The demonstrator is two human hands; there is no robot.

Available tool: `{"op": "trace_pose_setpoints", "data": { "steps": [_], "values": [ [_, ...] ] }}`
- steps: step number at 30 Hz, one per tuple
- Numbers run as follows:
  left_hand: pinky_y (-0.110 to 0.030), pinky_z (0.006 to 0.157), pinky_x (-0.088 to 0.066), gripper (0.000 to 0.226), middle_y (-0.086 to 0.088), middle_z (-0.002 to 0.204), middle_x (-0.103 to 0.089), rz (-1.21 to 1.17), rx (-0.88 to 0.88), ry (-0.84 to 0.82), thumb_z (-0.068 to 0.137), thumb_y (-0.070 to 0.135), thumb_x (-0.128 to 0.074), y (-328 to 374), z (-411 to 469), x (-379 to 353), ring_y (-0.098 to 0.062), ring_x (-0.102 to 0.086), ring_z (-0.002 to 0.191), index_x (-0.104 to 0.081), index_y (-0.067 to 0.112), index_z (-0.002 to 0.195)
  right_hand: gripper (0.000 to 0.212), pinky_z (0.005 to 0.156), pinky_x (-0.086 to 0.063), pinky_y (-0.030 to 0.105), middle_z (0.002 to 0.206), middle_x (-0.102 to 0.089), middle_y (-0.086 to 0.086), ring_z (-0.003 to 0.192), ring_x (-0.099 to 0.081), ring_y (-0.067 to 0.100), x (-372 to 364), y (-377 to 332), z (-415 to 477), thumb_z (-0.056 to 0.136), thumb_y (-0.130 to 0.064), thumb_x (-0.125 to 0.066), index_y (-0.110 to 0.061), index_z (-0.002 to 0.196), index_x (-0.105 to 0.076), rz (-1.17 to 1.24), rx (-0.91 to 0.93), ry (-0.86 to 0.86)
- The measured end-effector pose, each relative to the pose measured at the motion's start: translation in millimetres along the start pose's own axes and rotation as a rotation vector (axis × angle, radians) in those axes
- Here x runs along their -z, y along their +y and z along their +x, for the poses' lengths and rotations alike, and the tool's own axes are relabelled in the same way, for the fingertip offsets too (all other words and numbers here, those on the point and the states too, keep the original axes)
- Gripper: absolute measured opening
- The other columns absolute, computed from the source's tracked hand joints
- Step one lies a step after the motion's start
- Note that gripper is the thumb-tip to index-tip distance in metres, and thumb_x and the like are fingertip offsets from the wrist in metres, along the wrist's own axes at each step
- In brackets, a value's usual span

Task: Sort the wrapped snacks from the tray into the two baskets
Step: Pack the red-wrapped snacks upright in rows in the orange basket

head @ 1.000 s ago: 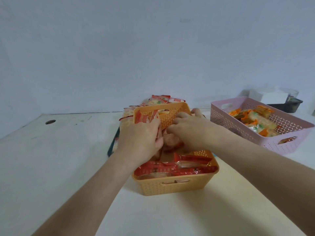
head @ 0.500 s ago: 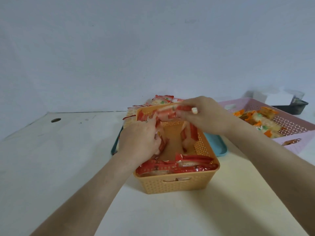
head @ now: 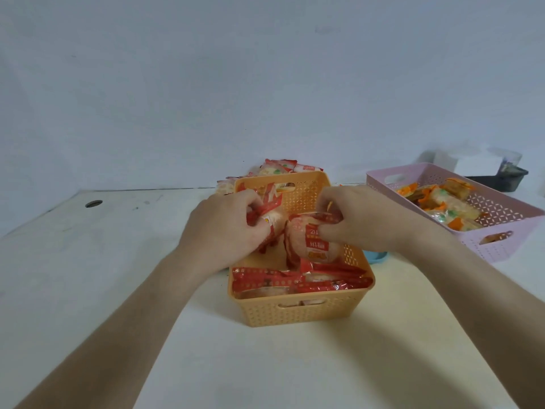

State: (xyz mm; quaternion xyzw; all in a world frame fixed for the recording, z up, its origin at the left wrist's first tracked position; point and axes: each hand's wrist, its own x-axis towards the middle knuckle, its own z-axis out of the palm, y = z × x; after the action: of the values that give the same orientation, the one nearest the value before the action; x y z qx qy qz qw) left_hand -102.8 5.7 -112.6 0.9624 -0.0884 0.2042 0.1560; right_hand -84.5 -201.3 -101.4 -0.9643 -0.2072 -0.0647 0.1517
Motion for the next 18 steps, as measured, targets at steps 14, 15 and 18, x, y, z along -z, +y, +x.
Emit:
{"op": "trace_pose_setpoints", "data": {
  "steps": [14,15,18],
  "values": [
    [-0.031,0.089,-0.049,0.035,0.016,0.102,-0.060,0.039,-0.167,-0.515,0.090,0.020,-0.062,-1.6,-0.8,13.7,-0.006,-0.056,0.101,-0.057,0.035,0.121,0.030,0.097,-0.035,0.045,0.103,-0.053,-0.011,0.104,-0.048,0.016,0.5,-11.8,19.9,0.085,-0.053,-0.057,-0.030,0.105,-0.054,-0.352,0.100,-0.400],
    [-0.031,0.091,-0.049,0.036,0.015,0.106,-0.060,0.038,-0.166,-0.556,0.090,0.021,-0.062,-1.6,0.3,13.6,-0.006,-0.056,0.104,-0.056,0.036,0.122,0.031,0.095,-0.035,0.044,0.100,-0.053,-0.011,0.100,-0.049,0.016,-3.3,-11.4,22.2,0.084,-0.054,-0.059,-0.030,0.102,-0.052,-0.350,0.112,-0.398],
    [-0.031,0.094,-0.047,0.030,0.017,0.110,-0.058,0.037,-0.196,-0.678,0.092,0.029,-0.060,1.1,3.9,14.2,-0.006,-0.054,0.107,-0.058,0.035,0.121,0.027,0.089,-0.039,0.039,0.089,-0.047,-0.016,0.096,-0.049,0.014,-6.8,-10.1,24.6,0.081,-0.049,-0.066,-0.031,0.096,-0.052,-0.285,0.148,-0.373]
  ]
}}
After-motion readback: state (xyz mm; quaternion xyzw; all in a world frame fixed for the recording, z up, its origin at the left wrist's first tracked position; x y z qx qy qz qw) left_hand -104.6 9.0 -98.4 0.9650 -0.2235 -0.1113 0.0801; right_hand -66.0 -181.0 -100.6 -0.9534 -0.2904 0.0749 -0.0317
